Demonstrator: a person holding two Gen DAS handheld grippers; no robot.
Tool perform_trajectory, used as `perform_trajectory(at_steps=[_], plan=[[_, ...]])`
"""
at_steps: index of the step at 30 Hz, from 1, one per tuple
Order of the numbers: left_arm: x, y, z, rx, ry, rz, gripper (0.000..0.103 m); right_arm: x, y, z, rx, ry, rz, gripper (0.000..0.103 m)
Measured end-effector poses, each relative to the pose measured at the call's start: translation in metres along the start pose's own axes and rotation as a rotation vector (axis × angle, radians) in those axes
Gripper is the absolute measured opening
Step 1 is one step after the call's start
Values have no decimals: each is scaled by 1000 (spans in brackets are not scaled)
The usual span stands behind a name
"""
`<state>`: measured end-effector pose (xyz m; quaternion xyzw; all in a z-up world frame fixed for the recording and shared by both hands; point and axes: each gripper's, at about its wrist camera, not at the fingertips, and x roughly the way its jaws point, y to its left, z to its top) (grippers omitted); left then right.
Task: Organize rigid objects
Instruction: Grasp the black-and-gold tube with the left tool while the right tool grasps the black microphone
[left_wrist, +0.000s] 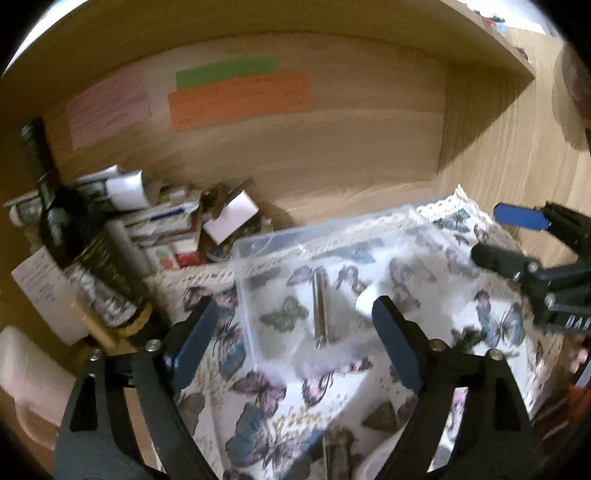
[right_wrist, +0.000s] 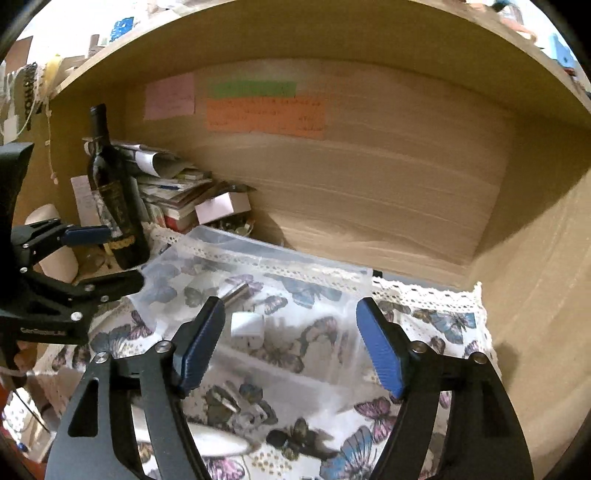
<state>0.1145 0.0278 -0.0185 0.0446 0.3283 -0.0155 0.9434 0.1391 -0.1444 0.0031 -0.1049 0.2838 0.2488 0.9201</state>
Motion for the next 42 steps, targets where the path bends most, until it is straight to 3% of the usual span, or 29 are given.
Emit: perform_trajectory(at_steps=[16, 23, 26, 29, 33, 38, 40, 42], plan=[[24, -1, -99, 8, 250, -30, 89, -6, -17, -64, 56, 137, -66, 79], [15, 9, -119, -34, 277, -69, 89, 0, -23, -84, 94, 191, -68, 80], [15, 3, -129, -4, 305, -60, 89, 6, -24, -89, 108, 213, -63, 80], [11, -2, -133, 13, 281, -49, 89, 10, -24, -95, 123, 234, -51, 80], [11, -1, -132, -19, 269, -82, 70, 18, -21, -100, 135, 263, -27, 80], [9, -7, -130, 2, 246, -109, 30, 33, -17, -102, 157, 302, -10, 80], [7, -9, -131, 1, 238, -107, 23, 40, -17, -103, 179, 317, 2, 80], [7, -8, -131, -13, 234, -109, 23, 46, -16, -104, 193, 329, 1, 80]])
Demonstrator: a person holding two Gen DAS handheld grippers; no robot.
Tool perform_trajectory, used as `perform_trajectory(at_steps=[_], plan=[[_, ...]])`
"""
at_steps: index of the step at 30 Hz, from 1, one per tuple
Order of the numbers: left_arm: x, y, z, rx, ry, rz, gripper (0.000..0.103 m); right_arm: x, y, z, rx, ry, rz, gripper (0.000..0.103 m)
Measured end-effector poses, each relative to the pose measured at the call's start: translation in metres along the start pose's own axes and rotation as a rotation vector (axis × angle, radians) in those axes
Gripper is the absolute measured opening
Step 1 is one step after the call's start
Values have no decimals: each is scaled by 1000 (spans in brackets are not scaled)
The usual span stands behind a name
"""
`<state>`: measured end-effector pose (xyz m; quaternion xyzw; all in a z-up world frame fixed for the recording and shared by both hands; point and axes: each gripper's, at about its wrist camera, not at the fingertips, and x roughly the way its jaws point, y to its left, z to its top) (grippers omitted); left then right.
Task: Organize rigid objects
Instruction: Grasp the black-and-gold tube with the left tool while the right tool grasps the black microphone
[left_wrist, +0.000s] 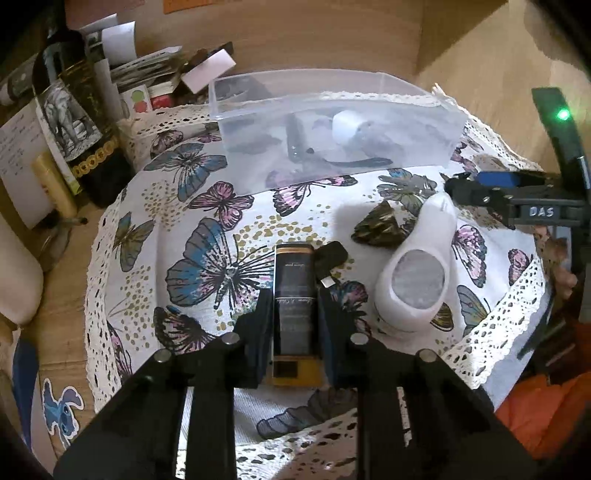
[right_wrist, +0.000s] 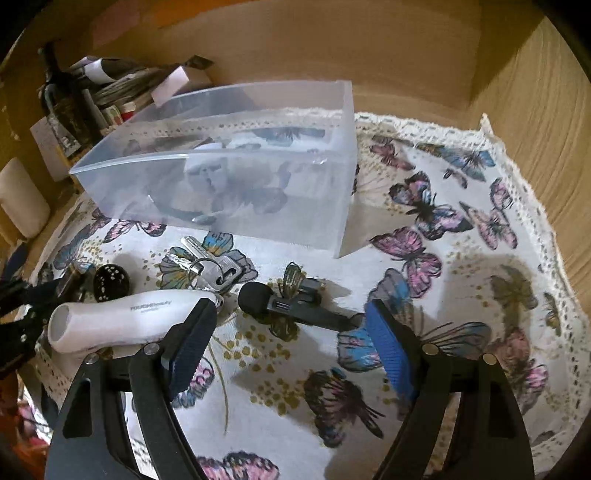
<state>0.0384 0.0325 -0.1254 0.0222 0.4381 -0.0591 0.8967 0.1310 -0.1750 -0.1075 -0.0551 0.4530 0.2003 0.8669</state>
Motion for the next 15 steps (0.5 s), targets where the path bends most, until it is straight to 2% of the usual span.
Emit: perform_trajectory(at_steps=[3, 6, 7, 13, 15], plan=[[-1, 4, 0, -17, -6, 6, 23, 3, -1, 1, 34, 3, 10, 79], [-5, 9, 1, -35, -19, 7, 23, 4, -4, 1, 51, 4, -2, 60], [-6, 10, 2, -38, -26, 10, 23, 3, -5, 0, 52, -1, -6, 58], [-17, 16, 8, -54, -64, 30, 23, -9, -3, 0, 44, -45, -14, 56], [-22, 18, 12, -59, -101, 37, 23, -16, -3, 1, 40, -66, -14, 56]])
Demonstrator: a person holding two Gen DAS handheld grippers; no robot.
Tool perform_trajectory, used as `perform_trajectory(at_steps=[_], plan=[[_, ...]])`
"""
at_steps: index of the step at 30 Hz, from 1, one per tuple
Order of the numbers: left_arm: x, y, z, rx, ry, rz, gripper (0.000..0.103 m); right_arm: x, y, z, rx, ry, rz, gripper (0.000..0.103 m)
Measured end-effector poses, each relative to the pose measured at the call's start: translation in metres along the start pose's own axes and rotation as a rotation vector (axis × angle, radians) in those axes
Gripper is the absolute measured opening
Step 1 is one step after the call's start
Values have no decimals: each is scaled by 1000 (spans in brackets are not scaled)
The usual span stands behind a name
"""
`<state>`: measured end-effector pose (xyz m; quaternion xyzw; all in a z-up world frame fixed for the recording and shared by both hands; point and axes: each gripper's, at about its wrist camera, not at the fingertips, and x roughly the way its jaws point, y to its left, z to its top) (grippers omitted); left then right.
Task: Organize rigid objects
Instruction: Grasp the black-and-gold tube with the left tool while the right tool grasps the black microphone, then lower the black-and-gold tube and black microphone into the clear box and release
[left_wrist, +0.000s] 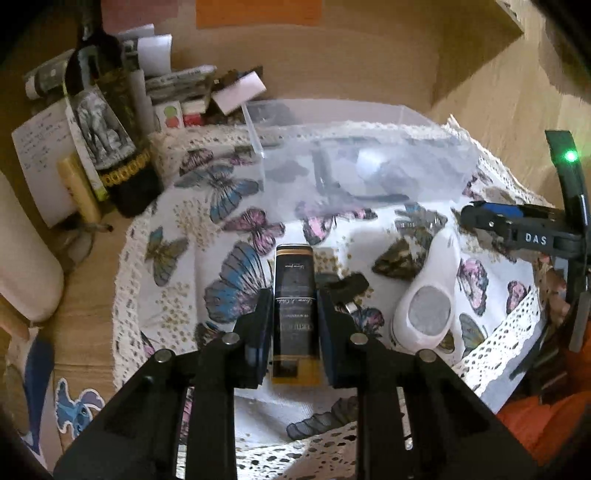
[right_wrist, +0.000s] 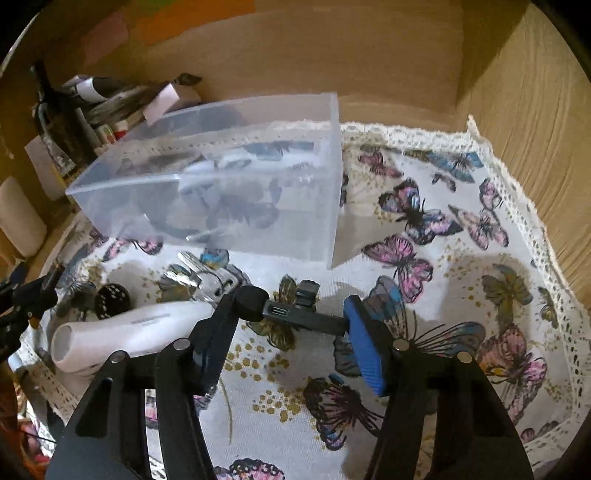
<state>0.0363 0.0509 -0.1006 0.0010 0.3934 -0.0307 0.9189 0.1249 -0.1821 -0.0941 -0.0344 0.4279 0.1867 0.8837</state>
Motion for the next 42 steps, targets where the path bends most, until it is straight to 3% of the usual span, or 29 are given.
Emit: perform_trajectory(at_steps=[15, 27, 35, 42], plan=[[-23, -9, 54, 35, -168, 17, 23, -47, 11, 37, -36, -206, 25, 56], [-12, -6, 118, 14, -216, -10, 23, -58, 23, 73, -86, -319, 53, 56], [21, -7, 144, 21, -183, 1, 23, -31, 22, 93, -91, -281, 60, 56], [62, -9, 143, 42, -88, -12, 23, 18, 18, 95, -83, -155, 48, 56]])
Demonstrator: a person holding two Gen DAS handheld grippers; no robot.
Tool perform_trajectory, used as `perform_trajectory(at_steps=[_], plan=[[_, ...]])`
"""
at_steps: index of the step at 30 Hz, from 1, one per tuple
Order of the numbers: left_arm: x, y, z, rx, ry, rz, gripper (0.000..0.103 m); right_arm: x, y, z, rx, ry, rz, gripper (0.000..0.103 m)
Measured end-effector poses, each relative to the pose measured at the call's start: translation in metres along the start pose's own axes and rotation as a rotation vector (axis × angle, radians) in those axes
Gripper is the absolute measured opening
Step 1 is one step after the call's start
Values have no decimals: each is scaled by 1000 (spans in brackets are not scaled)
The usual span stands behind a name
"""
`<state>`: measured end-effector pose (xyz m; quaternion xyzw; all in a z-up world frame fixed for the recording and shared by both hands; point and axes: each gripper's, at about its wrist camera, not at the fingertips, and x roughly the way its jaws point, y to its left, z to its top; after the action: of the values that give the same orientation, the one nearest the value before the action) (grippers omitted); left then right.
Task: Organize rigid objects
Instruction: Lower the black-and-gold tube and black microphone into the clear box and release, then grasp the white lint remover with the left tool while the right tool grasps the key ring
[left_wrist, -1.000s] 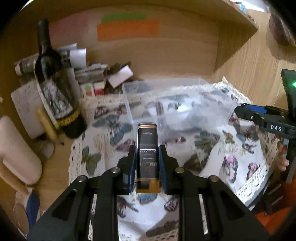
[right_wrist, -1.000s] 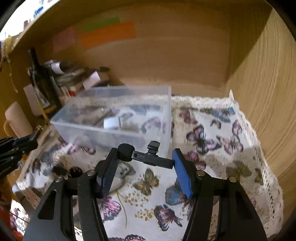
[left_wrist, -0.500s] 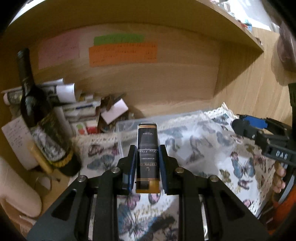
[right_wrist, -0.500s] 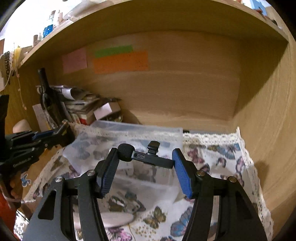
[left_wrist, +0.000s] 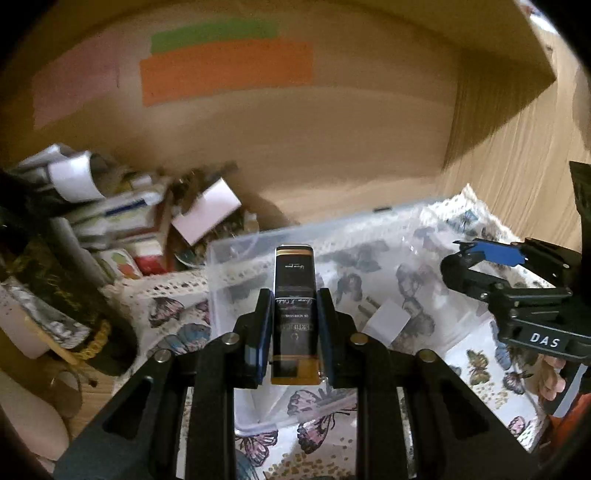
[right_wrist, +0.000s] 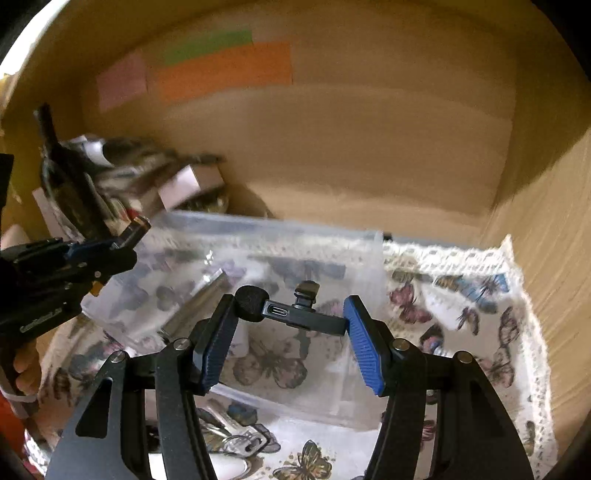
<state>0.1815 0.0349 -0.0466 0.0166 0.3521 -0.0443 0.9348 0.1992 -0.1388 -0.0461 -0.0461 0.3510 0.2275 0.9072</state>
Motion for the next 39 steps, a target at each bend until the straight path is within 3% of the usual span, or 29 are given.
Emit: perform_trajectory(at_steps=[4, 18, 21, 24, 26, 29, 39], plan=[[17, 1, -3, 5, 49, -5, 23, 17, -5, -5, 22, 50, 8, 56], [36, 3, -6, -7, 121, -20, 23, 26, 7, -4, -37, 68, -9, 61], [32, 6, -4, -20, 118, -30, 30, 19, 5, -4, -29, 49, -1, 70], [23, 6, -2, -23, 102, -32, 41, 9, 6, -2, -31, 22, 0, 72], [13, 6, -1, -25, 83, -28, 57, 1, 7, -1, -32, 6, 9, 73], [-2, 5, -2, -28, 66, -26, 69, -12, 10, -1, -39, -19, 17, 79], [-38, -14, -36, 47, 62, 12, 86, -45, 11, -21, -54, -52, 10, 83]])
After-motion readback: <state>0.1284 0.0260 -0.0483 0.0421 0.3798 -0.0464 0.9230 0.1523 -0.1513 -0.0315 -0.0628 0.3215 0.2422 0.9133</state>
